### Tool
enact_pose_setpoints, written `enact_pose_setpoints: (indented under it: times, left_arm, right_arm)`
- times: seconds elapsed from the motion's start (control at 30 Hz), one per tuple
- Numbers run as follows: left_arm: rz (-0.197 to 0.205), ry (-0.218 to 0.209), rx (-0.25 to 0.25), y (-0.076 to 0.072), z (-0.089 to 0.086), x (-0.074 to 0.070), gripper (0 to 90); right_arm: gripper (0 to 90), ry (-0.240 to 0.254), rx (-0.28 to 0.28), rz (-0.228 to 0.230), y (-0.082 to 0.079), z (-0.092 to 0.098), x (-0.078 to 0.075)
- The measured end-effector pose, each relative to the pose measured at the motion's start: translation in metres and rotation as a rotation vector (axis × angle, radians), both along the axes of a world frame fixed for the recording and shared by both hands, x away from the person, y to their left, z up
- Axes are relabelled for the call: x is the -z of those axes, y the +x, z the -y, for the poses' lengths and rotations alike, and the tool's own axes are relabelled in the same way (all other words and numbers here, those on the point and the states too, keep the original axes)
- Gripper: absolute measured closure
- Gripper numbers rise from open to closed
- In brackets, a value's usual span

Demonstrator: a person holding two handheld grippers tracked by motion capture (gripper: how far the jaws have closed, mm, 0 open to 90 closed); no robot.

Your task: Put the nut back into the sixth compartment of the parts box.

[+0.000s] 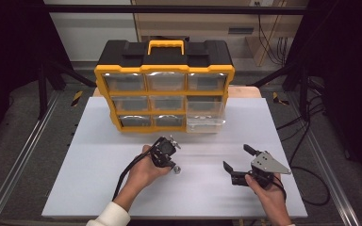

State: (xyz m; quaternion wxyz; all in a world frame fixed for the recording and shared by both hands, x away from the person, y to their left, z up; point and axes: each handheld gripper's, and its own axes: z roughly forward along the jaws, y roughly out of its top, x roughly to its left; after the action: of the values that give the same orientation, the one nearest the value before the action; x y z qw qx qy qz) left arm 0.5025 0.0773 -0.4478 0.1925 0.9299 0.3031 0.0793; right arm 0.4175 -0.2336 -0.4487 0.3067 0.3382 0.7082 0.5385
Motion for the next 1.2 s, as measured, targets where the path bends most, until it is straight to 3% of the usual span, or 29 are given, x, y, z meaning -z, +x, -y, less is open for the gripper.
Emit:
enact_pose_setpoints:
  times: [0.27,0.6,1.2]
  left_arm:
    - [0.003,0.006,-0.004,0.002,0.002,0.002,65.2]
    - [-0.001,0.012,0.011,0.002,0.003,0.001,69.6]
    - [0.041,-0.03,0.011,-0.001,-0.006,-0.013,69.6]
  right_arm:
    - [5.4,-0.004,-0.003,0.0,0.0,-0.001,0.0]
    - [5.4,-0.002,-0.001,0.0,0.0,-0.001,0.0]
    - [5.3,-0.005,-0.002,-0.001,0.001,-0.001,0.0]
